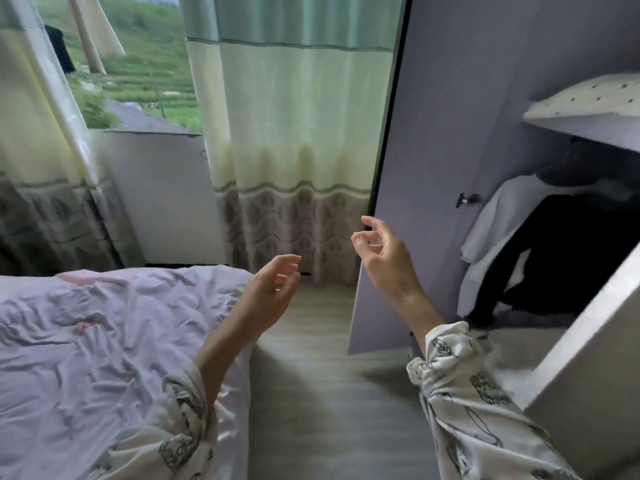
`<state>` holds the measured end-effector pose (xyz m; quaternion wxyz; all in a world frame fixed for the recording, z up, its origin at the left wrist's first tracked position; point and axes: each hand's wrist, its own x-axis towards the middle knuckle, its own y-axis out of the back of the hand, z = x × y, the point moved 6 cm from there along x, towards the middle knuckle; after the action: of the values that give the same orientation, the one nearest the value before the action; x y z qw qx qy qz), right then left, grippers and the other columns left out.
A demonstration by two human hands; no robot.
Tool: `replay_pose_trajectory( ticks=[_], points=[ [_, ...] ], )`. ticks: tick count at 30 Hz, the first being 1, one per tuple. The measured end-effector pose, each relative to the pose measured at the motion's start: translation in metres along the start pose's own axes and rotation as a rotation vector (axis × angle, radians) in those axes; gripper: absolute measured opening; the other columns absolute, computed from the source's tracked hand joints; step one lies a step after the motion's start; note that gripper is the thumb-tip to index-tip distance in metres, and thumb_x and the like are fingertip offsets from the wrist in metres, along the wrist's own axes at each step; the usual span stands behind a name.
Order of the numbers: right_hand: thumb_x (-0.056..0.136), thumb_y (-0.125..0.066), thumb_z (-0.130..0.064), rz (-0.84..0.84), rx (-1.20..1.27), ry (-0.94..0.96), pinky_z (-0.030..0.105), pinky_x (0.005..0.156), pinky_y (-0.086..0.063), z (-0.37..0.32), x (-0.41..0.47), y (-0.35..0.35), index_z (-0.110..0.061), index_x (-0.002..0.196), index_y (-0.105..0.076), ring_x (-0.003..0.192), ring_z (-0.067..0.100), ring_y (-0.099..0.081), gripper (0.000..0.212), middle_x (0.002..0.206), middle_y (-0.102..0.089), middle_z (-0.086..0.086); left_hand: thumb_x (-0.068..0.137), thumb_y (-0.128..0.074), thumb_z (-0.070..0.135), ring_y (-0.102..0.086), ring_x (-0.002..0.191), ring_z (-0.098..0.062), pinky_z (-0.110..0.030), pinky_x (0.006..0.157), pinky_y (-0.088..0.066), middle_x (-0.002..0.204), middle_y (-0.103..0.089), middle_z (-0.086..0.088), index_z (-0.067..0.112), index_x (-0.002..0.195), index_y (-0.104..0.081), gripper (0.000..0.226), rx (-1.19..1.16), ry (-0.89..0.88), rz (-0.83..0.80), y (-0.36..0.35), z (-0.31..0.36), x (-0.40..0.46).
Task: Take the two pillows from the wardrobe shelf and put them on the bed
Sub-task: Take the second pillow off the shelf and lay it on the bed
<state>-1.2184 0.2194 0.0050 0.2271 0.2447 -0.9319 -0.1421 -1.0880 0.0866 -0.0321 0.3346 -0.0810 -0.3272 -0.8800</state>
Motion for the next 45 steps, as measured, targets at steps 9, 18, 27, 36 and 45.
replay_pose_trajectory(
  ticks=[9,18,27,36,45],
  points=[
    [0.093,-0.053,-0.022,0.082,0.079,-0.040,0.016,0.081,-0.045,0.041,0.183,-0.018,-0.019,0.131,-0.049,0.096,0.009,-0.058,0.038,0.102,-0.060,-0.008,0.092,-0.052,0.009,-0.060,0.086,-0.015,-0.005,0.068,-0.042,0.105,-0.064,0.000,0.015,0.117,-0.058,0.027,-0.074,-0.039,-0.003,-0.027,-0.046,0.190],
    [0.094,-0.053,-0.023,0.409,-0.230,-0.112,0.013,0.081,-0.042,0.091,0.297,0.072,-0.017,0.131,-0.048,0.101,0.013,-0.059,0.038,0.116,-0.062,0.002,0.094,-0.047,0.014,-0.055,0.087,0.009,-0.001,0.065,-0.041,0.106,-0.060,0.010,0.021,0.122,-0.054,0.030,-0.141,-0.369,-0.383,-0.141,-0.036,0.392],
    [0.093,-0.053,-0.025,0.774,-0.603,-0.255,0.019,0.088,-0.038,0.081,0.271,0.220,-0.018,0.133,-0.046,0.098,0.009,-0.058,0.041,0.119,-0.062,0.003,0.093,-0.048,0.023,-0.059,0.093,-0.009,-0.009,0.072,-0.041,0.107,-0.060,0.008,0.027,0.119,-0.054,0.027,-0.273,-0.670,-0.687,-0.274,0.072,0.452],
    [0.094,-0.050,-0.027,0.867,-0.936,-0.336,0.030,0.098,-0.035,0.078,0.265,0.350,-0.019,0.137,-0.041,0.122,0.020,-0.048,0.044,0.131,-0.054,0.004,0.094,-0.048,0.028,-0.038,0.127,-0.024,-0.033,0.103,-0.034,0.139,-0.043,-0.003,0.019,0.136,-0.041,0.043,-0.219,-1.093,-0.728,-0.385,0.232,0.434],
    [0.091,-0.055,-0.027,0.813,-1.366,-0.475,0.036,0.107,-0.027,0.077,0.267,0.505,-0.019,0.140,-0.038,0.135,0.026,-0.032,0.053,0.145,-0.041,0.007,0.094,-0.044,0.037,-0.011,0.143,-0.027,-0.057,0.114,-0.009,0.154,-0.021,-0.006,0.031,0.143,-0.025,0.053,-0.086,-1.253,-0.471,-0.476,0.393,0.482]
  ],
)
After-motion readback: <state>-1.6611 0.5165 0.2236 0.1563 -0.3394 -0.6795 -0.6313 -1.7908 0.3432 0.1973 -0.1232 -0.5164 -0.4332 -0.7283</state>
